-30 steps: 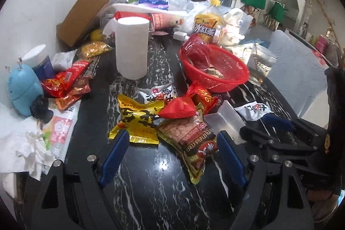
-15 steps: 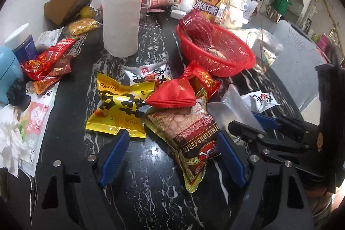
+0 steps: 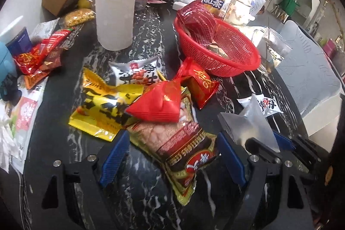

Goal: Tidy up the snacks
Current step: 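Grasp the clear zip bag with the right gripper while the left grasps the nut cereal bag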

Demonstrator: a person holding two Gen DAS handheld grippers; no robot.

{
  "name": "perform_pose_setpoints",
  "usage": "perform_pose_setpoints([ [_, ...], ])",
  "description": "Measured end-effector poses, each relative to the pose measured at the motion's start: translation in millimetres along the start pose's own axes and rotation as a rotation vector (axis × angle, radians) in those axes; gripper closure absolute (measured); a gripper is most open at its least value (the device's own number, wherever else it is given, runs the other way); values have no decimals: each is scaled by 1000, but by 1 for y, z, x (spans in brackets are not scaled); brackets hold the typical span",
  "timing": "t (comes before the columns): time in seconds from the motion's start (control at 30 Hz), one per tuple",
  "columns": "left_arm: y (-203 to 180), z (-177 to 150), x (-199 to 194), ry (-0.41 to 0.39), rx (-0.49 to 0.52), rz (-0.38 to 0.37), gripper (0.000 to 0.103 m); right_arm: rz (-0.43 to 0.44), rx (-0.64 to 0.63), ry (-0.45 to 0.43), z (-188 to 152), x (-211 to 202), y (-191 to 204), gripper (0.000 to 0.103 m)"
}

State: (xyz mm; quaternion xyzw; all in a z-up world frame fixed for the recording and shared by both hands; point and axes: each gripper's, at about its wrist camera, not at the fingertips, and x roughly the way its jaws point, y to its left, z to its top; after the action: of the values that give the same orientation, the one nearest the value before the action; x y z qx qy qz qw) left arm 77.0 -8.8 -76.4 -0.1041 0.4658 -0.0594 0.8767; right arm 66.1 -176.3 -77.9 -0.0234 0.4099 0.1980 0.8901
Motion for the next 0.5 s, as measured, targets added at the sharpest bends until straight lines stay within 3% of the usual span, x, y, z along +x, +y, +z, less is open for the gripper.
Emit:
perform_pose_setpoints([
  [0.5, 4, 7, 22, 72, -60, 23, 20, 27, 14, -4, -4, 2, -9, 64],
])
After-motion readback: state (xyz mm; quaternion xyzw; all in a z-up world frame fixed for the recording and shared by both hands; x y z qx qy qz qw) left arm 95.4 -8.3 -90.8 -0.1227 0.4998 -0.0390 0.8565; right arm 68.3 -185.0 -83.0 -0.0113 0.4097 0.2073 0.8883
